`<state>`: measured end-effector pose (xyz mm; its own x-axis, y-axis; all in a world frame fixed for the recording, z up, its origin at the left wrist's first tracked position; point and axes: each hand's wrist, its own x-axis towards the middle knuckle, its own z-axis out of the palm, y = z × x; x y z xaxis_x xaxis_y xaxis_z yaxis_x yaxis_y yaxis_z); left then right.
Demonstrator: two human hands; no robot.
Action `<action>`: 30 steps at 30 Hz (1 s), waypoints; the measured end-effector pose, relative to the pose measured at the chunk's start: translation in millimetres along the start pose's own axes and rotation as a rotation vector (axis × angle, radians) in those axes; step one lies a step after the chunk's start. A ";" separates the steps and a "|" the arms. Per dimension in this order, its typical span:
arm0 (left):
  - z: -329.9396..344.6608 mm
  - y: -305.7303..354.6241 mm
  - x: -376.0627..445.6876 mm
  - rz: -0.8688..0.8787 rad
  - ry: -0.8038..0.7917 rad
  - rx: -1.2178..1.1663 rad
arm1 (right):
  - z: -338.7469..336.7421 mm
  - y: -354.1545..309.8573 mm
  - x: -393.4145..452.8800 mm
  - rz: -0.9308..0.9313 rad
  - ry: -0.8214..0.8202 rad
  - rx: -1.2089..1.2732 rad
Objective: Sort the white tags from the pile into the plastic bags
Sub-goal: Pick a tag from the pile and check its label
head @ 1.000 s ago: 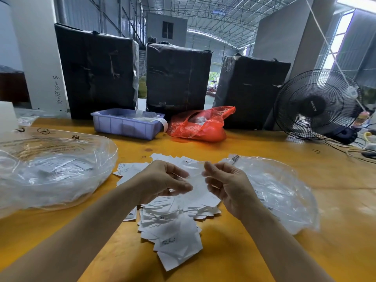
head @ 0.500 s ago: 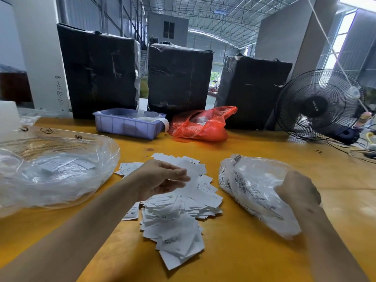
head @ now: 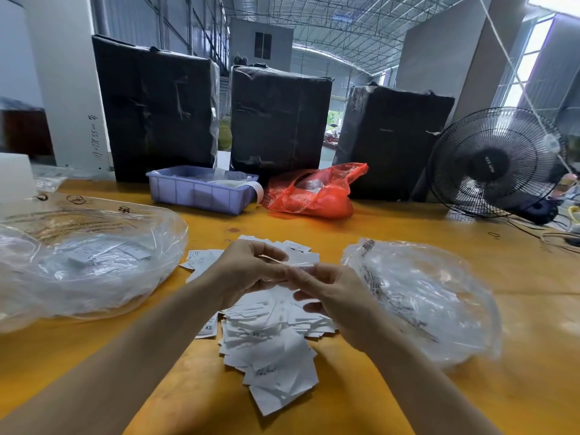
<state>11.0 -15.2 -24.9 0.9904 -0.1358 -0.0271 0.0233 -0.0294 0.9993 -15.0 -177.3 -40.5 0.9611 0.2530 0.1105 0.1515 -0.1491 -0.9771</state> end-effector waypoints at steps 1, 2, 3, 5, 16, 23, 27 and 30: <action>0.3 0.1 -0.4 0.002 -0.012 0.006 | -1.4 1.7 1.2 0.007 0.028 0.050; 0.7 0.0 -0.7 0.003 -0.021 0.012 | -2.3 2.9 2.2 0.012 0.049 0.097; 0.8 -0.3 -0.7 0.003 -0.027 0.018 | -3.4 3.9 3.0 0.014 0.064 0.136; 0.2 -0.5 -0.4 -0.003 -0.044 0.034 | -4.4 4.7 3.7 0.010 0.078 0.169; -0.2 -5.6 0.8 -0.023 -0.053 -0.013 | -25.7 20.2 16.1 -0.135 0.306 -0.436; -6.2 -9.7 5.4 -0.054 0.028 0.027 | -28.8 41.9 23.6 0.055 0.143 -1.037; -4.4 -10.4 5.9 -0.047 0.042 0.066 | -31.2 38.9 22.5 0.023 0.112 -1.003; -4.1 -11.2 6.4 -0.042 0.045 0.081 | -28.7 32.0 17.7 -0.034 -0.003 -1.077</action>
<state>17.6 -11.6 -36.2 0.9939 -0.0880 -0.0661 0.0558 -0.1149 0.9918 13.5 -205.0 -64.6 0.9522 0.2752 0.1323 0.3031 -0.9045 -0.3000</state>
